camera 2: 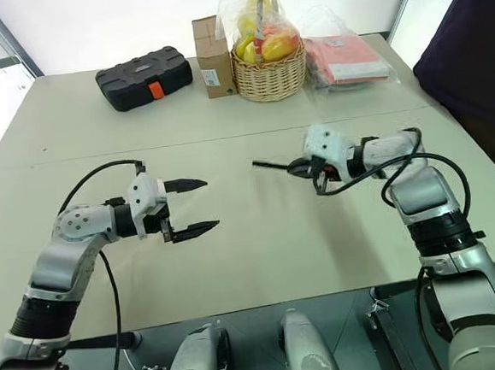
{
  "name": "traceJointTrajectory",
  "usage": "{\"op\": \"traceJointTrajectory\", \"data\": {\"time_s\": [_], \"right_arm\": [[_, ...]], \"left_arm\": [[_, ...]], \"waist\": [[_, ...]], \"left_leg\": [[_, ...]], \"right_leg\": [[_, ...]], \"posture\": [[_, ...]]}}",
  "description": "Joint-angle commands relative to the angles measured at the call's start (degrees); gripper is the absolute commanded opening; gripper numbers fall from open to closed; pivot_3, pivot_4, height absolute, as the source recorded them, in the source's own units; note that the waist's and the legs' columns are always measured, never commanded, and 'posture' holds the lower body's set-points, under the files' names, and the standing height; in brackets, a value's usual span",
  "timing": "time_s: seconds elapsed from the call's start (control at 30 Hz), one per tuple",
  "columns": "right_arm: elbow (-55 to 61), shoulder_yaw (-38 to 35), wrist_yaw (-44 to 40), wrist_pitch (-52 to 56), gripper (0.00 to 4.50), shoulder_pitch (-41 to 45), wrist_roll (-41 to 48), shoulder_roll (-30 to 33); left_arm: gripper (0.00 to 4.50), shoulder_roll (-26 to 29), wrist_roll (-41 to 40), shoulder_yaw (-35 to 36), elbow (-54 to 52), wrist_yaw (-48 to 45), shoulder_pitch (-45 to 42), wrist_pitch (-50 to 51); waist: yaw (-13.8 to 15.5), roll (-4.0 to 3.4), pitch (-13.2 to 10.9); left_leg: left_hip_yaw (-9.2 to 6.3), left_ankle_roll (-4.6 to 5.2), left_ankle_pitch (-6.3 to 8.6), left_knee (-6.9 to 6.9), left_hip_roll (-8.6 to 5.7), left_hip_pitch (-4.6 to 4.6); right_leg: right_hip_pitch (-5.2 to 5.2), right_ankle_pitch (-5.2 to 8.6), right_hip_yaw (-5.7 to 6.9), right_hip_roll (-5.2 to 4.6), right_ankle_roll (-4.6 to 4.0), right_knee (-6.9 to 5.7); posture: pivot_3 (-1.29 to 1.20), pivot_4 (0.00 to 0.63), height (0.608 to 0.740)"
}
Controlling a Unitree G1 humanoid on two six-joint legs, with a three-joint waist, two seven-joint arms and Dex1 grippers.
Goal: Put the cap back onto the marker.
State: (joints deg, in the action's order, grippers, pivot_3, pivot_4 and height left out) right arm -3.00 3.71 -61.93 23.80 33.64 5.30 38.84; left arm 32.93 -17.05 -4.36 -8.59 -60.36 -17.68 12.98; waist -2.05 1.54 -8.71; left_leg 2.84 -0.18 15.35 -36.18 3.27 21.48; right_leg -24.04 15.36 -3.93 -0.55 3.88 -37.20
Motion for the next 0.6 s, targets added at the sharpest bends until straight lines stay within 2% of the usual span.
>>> {"op": "traceJointTrajectory", "data": {"time_s": [0.03,0.17,0.27,0.6], "right_arm": [[6.3,-10.5,10.0,8.2,0.00,-4.4,5.7,-3.5],[7.7,-19.2,20.4,11.8,0.00,-8.7,8.3,-7.3],[9.6,-22.3,26.3,13.2,0.00,-11.6,8.8,-9.0],[12.9,-23.1,35.8,12.9,0.00,-19.8,9.9,-14.6]], "left_arm": [[4.47,-1.4,-2.1,0.8,-1.4,2.0,-1.3,1.3],[4.47,-2.4,-2.5,0.9,-0.2,2.6,-2.6,2.3],[4.47,-2.8,-3.0,0.9,0.8,2.7,-3.6,3.0],[4.47,-3.3,-3.5,-0.7,2.2,1.3,-5.1,3.9]], "waist": [[0.0,0.01,0.0],[0.0,0.00,0.0],[-0.2,-0.02,0.0],[-0.4,-0.05,0.0]], "left_leg": [[-0.02,0.00,0.00,0.02,0.01,-0.01],[-0.05,0.00,0.00,0.01,0.00,0.00],[-0.04,-0.01,0.00,0.01,-0.06,-0.02],[-0.08,0.00,0.00,0.05,-0.07,-0.04]], "right_leg": [[0.00,0.00,0.00,0.01,0.00,0.00],[0.02,0.00,0.00,0.02,0.01,-0.01],[0.04,0.00,-0.01,0.00,0.01,0.00],[0.04,0.00,-0.03,0.03,0.02,0.00]], "posture": [[0.00,0.150,0.740],[0.00,0.150,0.740],[0.00,0.150,0.740],[0.00,0.150,0.740]]}}
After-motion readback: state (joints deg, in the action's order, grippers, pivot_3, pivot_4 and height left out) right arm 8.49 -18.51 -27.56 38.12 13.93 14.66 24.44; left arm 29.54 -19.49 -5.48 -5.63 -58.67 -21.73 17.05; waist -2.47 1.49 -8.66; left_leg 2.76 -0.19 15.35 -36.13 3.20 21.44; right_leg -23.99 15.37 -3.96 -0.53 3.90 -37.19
